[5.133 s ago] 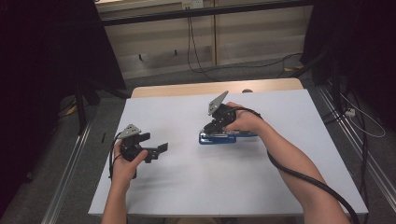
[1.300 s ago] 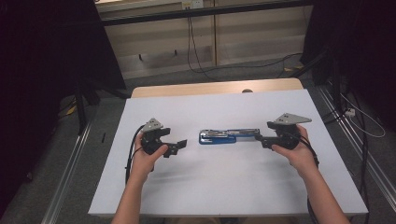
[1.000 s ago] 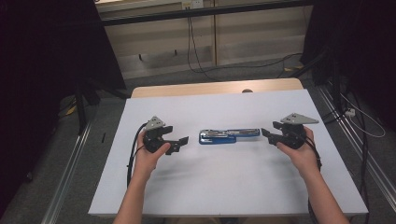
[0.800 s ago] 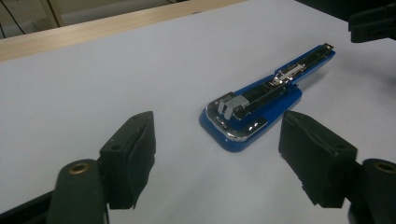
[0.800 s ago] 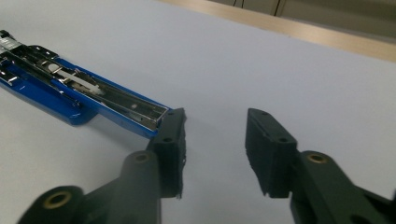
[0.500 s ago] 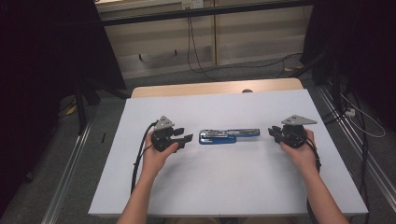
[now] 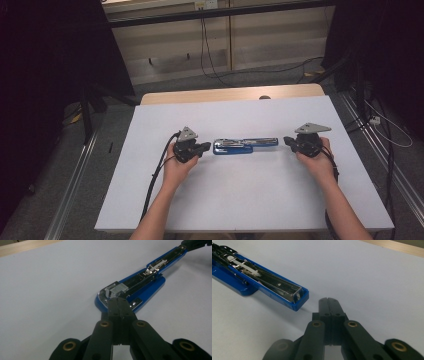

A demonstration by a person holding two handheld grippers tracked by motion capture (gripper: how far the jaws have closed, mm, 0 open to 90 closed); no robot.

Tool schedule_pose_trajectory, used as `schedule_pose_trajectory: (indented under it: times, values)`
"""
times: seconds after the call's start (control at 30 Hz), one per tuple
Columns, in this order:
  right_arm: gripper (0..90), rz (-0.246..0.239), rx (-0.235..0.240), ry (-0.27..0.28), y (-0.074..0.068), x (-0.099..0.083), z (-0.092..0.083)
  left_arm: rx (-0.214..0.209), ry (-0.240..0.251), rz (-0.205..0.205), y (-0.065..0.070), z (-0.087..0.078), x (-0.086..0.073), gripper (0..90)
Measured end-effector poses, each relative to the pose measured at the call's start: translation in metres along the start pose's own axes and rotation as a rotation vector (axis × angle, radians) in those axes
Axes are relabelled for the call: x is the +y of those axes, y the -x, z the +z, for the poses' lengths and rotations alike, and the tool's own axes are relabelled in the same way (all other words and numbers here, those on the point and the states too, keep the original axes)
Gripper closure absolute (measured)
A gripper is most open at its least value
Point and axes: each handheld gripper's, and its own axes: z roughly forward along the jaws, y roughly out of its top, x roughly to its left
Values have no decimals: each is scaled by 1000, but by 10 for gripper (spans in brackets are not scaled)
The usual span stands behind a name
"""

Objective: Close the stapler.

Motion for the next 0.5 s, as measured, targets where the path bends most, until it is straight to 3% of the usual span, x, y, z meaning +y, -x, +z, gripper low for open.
schedule_pose_trajectory:
  times: [0.17,0.33,0.5]
  values:
    - [900,-11,11,-17,-2,-2,1,0,-13,4,3,7,-1,900]
    - [900,-11,21,-21,-3,-3,0,-28,-10,-41,4,11,-2,900]
    - [900,-30,42,-39,-9,-3,3,-23,-21,-43,5,15,-4,900]
